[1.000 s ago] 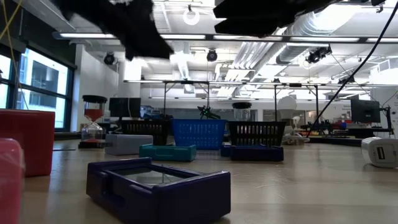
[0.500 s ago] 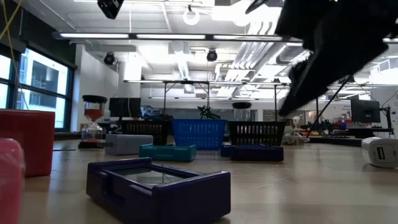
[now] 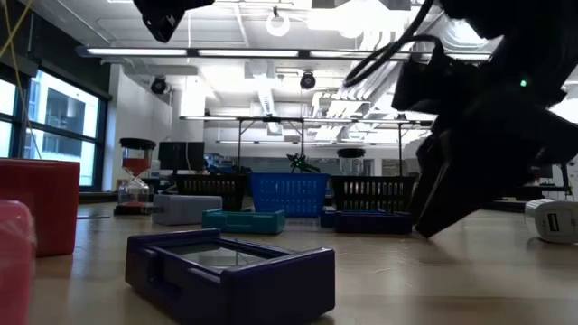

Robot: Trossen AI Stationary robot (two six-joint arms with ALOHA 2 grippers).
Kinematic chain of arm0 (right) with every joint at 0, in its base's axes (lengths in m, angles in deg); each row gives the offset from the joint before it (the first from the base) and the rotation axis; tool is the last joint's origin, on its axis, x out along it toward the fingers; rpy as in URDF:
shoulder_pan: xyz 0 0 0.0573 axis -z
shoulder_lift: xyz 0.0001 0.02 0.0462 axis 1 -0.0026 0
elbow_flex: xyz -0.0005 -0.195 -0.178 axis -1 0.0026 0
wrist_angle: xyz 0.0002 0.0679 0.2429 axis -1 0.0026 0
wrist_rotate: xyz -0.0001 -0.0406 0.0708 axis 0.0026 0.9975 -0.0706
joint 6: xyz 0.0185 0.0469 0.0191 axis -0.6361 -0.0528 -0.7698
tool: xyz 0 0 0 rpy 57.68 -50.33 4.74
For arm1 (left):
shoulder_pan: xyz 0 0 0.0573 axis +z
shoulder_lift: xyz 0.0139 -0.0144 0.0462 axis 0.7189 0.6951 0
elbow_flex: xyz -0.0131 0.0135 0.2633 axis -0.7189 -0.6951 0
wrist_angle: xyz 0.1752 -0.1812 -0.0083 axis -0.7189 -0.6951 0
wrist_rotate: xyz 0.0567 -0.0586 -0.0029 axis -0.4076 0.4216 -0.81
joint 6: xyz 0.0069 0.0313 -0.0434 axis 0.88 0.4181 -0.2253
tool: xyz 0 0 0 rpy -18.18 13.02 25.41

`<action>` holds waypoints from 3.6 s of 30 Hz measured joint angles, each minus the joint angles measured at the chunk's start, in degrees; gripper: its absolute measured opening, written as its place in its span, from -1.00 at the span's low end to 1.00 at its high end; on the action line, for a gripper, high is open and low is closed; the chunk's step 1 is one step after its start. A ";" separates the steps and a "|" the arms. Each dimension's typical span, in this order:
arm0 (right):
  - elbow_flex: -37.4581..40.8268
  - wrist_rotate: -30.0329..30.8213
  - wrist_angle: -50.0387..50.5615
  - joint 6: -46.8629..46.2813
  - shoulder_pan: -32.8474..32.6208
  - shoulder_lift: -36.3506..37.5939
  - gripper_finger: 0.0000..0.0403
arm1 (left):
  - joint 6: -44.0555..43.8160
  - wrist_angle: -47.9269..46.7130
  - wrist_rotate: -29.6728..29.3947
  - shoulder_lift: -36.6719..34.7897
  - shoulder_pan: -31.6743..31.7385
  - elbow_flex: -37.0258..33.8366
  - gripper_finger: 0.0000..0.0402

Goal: Pick & Place Office items
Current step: Put the top purple digital clock into the blue bin

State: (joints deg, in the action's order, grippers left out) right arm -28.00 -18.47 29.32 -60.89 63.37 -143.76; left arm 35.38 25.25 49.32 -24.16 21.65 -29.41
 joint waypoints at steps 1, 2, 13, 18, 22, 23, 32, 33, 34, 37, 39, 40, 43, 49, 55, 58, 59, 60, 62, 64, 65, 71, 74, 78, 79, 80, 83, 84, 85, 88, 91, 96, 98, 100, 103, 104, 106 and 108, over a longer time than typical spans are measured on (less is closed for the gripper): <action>-0.06 0.14 -1.46 0.60 0.00 -0.73 0.56 | 0.00 -0.28 0.00 0.05 0.00 -0.02 -0.23; -0.09 0.50 -2.95 1.01 0.00 -1.41 0.56 | -0.02 -0.17 0.00 0.37 0.00 -0.04 -0.23; -0.09 -0.26 -8.15 4.35 0.37 -3.32 0.38 | 0.00 1.72 0.63 1.22 0.02 -0.02 -0.23; -0.09 -0.27 -7.83 4.73 0.38 -3.36 -0.01 | 0.00 1.94 0.61 1.22 -0.60 -0.02 -0.23; -0.09 -0.44 -7.78 5.26 0.37 -3.36 -0.31 | 0.00 1.97 0.59 1.22 -1.05 -0.02 -0.23; -0.09 -0.42 -7.75 5.54 0.35 -3.36 -0.31 | 0.02 1.95 0.57 1.22 -1.21 -0.02 -0.23; 0.00 -0.36 -8.64 5.16 0.22 -2.58 -0.31 | -0.24 1.95 0.55 1.22 -2.14 -0.02 -0.23; 0.04 -0.46 -8.47 5.20 0.22 -2.35 -0.31 | -0.24 1.95 0.55 1.22 -2.14 -0.02 -0.23; 0.08 -0.43 -8.13 5.21 0.10 -1.99 -0.31 | -0.26 1.95 0.55 1.20 -2.14 -0.02 -0.23; 0.27 -0.35 -7.74 5.22 -0.49 0.45 -0.31 | -0.28 1.94 0.55 1.20 -2.14 -0.02 -0.23; 0.13 -0.24 -8.26 5.28 -1.05 2.49 -0.31 | -0.30 1.89 0.53 1.20 -2.14 -0.02 -0.23; 0.13 0.02 -8.36 5.75 -1.40 3.51 -0.31 | -0.27 1.88 0.52 1.25 -2.14 -0.02 -0.23; 0.13 2.48 -9.87 8.48 -2.84 7.22 -0.31 | 3.17 1.65 0.21 1.51 -2.12 -0.02 -0.23; 0.00 4.28 -14.82 15.76 -3.89 12.28 -0.31 | 19.15 2.66 -0.13 4.78 -2.12 0.02 -0.23; 0.02 0.99 -17.08 18.69 -2.40 13.24 -0.31 | 51.43 6.50 -0.11 11.03 -2.12 0.00 -0.23; 0.02 -1.36 -17.90 18.69 -1.59 13.23 -0.31 | 64.25 12.70 -0.65 14.71 -2.16 0.00 -0.23; 0.02 -1.96 -18.01 18.69 -1.35 13.23 -0.31 | 67.14 14.90 -1.54 15.85 -2.16 0.00 -0.23; 0.02 -2.34 -18.14 18.69 -1.12 13.16 -0.31 | 69.68 17.94 -2.40 17.07 -2.19 0.00 -0.23; 0.02 -3.37 -18.76 18.74 -1.07 13.07 -0.31 | 73.63 23.60 -4.14 19.18 -2.19 0.00 -0.23; 0.02 -3.82 -19.63 19.10 -0.86 13.07 -0.31 | 77.48 29.61 -4.79 21.46 -2.12 0.00 -0.23; 0.02 -4.07 -19.65 19.12 -0.83 13.07 -0.31 | 79.07 32.28 -4.79 22.51 -1.93 0.00 -0.23; 0.02 -4.29 -19.76 19.66 -0.74 13.07 -0.31 | 85.69 37.65 -6.02 26.86 -1.80 0.00 -0.23; 0.02 -4.59 -19.99 19.78 -0.73 13.07 -0.31 | 85.33 37.71 -6.21 27.95 -2.05 0.00 -0.23; 0.02 -4.75 -20.02 20.06 -0.72 13.07 -0.31 | 84.44 37.80 -6.23 28.46 -3.00 0.00 -0.23; 0.02 -4.73 -20.05 20.18 -0.72 13.07 -0.31 | 84.85 37.71 -6.18 28.49 -3.24 0.00 -0.23; 0.02 -4.73 -20.05 20.19 -0.69 13.07 -0.31 | 85.26 37.72 -6.08 28.50 -3.42 0.00 -0.23; 0.02 -4.86 -20.02 20.13 -0.27 13.07 -0.31 | 85.55 37.74 -5.94 28.50 -3.47 0.00 -0.23; 0.02 -4.89 -20.02 20.13 -0.06 13.07 -0.31 | 85.55 37.73 -5.79 28.50 -3.21 0.00 -0.23; 0.02 -5.00 -20.02 20.13 0.07 13.07 -0.31 | 85.55 37.73 -5.84 28.50 -3.03 0.00 -0.23; 0.02 -5.78 -20.04 20.02 0.53 13.07 -0.31 | 85.55 37.73 -5.89 28.50 -2.41 0.00 -0.23; 0.02 -6.21 -20.13 19.83 1.03 13.07 -0.31 | 85.55 37.73 -4.66 28.50 -1.77 0.00 -0.23; 0.02 -6.65 -20.17 19.78 1.84 13.07 -0.31 | 85.31 37.73 -1.55 28.50 -1.01 0.00 -0.23; 0.02 -7.66 -20.63 19.85 2.27 13.07 -0.31 | 85.30 37.73 -1.53 28.50 -0.87 0.00 -0.23; 0.02 -8.94 -21.58 20.04 2.77 13.07 -0.31 | 85.29 37.73 -1.51 28.50 -0.56 0.00 -0.23; 0.02 -9.70 -22.21 20.17 3.46 13.07 -0.31 | 85.02 37.95 -1.47 29.01 -0.05 0.00 -0.23; 0.01 -10.01 -22.21 20.25 3.72 13.07 -0.31 | 84.69 37.71 -1.29 29.05 0.06 0.00 -0.23; 0.02 -10.88 -22.22 20.36 4.17 13.07 -0.31 | 83.59 38.02 -0.59 29.02 0.50 0.00 -0.23; 0.00 -10.97 -22.18 20.37 4.49 13.07 -0.31 | 80.53 38.19 -0.39 29.02 1.09 0.00 -0.23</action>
State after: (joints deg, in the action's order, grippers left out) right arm -28.00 -29.45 7.13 -40.52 67.86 -130.68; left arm 115.92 63.44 48.93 4.87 22.74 -29.41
